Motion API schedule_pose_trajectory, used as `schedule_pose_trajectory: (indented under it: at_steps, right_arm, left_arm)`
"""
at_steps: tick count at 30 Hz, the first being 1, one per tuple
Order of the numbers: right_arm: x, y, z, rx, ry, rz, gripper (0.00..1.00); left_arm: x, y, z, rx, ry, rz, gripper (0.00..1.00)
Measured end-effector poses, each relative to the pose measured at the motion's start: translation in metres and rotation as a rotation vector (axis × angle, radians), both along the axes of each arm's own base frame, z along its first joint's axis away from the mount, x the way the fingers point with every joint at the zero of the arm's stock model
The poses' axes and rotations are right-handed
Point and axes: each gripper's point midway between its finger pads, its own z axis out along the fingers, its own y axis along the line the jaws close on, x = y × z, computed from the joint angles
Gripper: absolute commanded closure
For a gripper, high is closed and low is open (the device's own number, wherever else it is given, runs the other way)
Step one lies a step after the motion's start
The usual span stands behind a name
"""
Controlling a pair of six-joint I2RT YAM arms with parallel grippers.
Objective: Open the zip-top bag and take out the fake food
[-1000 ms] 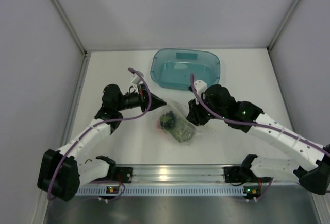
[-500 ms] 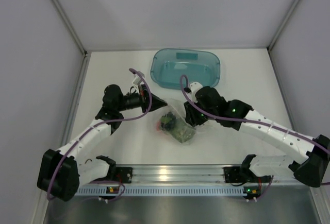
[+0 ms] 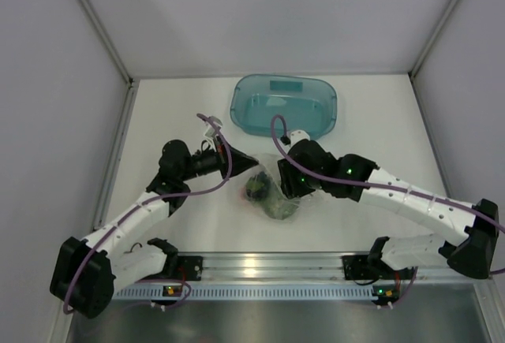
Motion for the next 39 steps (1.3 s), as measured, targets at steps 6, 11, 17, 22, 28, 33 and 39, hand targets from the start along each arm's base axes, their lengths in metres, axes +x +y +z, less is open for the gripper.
schedule_pose_trajectory:
  at_steps: [6, 11, 17, 22, 28, 33, 39]
  right_arm:
    - [-0.009, 0.007, 0.004, 0.015, 0.008, 0.002, 0.62]
    - [-0.015, 0.009, 0.000, 0.002, 0.021, -0.009, 0.67]
    - [-0.023, 0.007, -0.004, -0.038, 0.019, 0.008, 0.63]
    - [-0.019, 0.004, -0.002, -0.062, -0.001, -0.001, 0.66]
    - [-0.017, 0.004, -0.007, -0.077, 0.002, -0.018, 0.63]
    - [-0.011, 0.006, -0.015, -0.091, 0.006, -0.060, 0.63]
    - [-0.010, 0.006, -0.036, -0.126, 0.030, -0.091, 0.65]
  left_arm:
    - [-0.004, -0.007, -0.001, 0.000, -0.006, 0.018, 1.00]
    - [-0.002, -0.009, -0.003, 0.010, -0.016, 0.057, 1.00]
    - [-0.004, -0.012, -0.009, 0.046, -0.038, 0.086, 1.00]
    - [-0.003, -0.011, -0.012, 0.060, -0.041, 0.096, 1.00]
    - [-0.004, -0.012, -0.015, 0.071, -0.035, 0.095, 1.00]
    - [-0.008, -0.013, -0.015, 0.073, -0.032, 0.085, 1.00]
    - [-0.011, -0.013, -0.012, 0.068, -0.039, 0.080, 1.00]
